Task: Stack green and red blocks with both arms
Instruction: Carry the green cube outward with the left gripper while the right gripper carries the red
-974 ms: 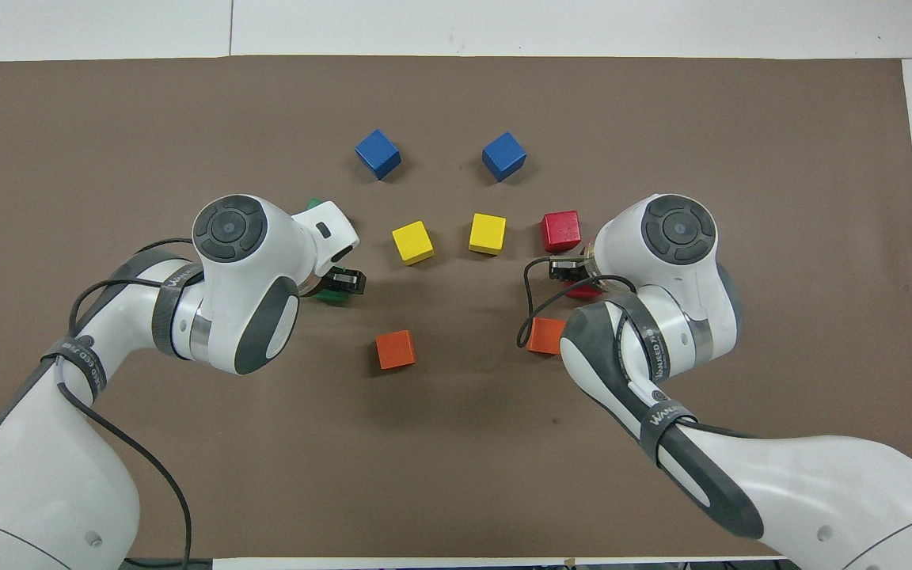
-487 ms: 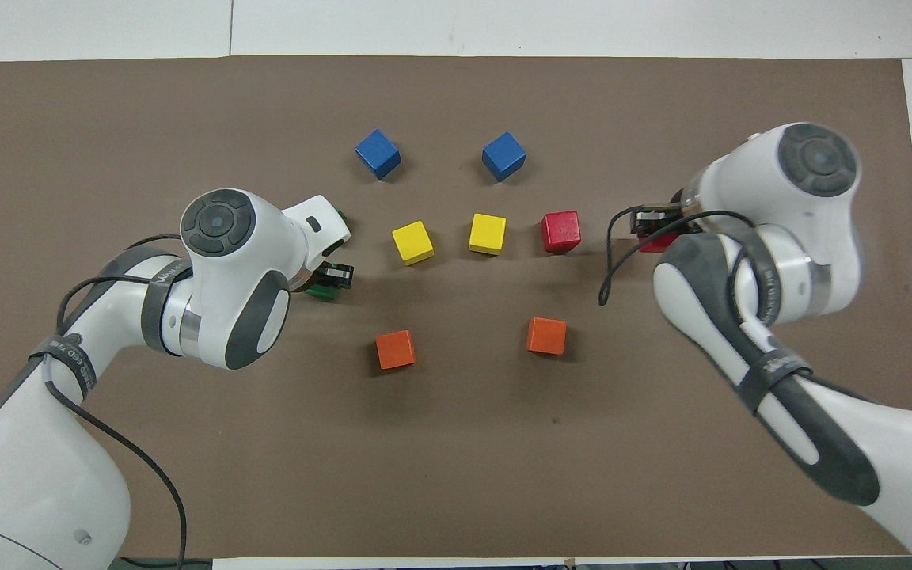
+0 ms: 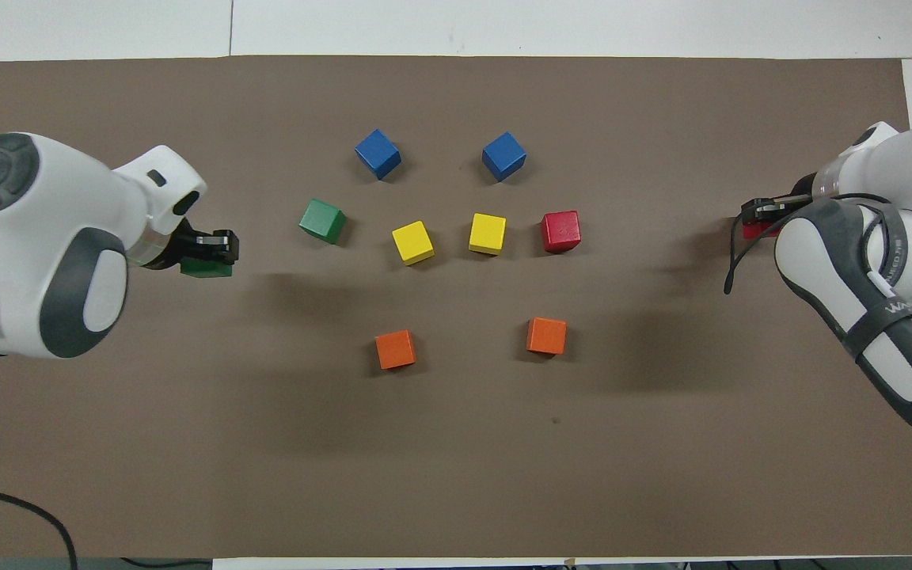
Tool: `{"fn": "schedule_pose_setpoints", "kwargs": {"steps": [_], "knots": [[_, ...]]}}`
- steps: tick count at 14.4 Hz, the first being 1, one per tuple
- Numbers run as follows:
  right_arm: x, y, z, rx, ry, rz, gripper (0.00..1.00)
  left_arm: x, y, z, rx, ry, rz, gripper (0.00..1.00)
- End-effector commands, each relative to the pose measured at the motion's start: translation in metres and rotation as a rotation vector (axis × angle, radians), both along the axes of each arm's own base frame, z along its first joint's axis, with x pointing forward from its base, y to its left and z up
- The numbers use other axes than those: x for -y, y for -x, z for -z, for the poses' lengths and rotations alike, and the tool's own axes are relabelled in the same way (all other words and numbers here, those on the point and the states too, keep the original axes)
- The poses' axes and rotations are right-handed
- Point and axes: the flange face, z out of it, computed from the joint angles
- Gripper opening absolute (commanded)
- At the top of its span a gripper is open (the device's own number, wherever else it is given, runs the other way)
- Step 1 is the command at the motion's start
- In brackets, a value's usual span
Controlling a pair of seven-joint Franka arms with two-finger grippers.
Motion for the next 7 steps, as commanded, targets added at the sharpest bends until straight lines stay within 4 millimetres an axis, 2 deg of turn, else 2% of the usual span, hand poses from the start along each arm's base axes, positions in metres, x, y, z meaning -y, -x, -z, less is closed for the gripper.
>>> {"fn": "schedule_pose_setpoints", "kwargs": {"steps": [1,4,6,7], "knots": [[-0.009,-0.003,0.007,0.001,-0.011,-0.031,0.00,-0.048,0.012,-0.019,-0.020,-0.014,0.013,0.00],[-0.011,-0.002,0.013,-0.010,-0.012,-0.035,0.00,-0.111,0.018,-0.026,-0.015,-0.013,0.050,0.00],[-0.013,0.000,0.016,-0.014,-0.014,-0.038,0.00,-0.149,0.028,-0.017,-0.014,-0.013,0.077,0.00],[-0.014,0.000,0.018,-0.014,-0.014,-0.038,0.00,-0.161,0.031,-0.008,-0.003,-0.014,0.079,0.00]]}}
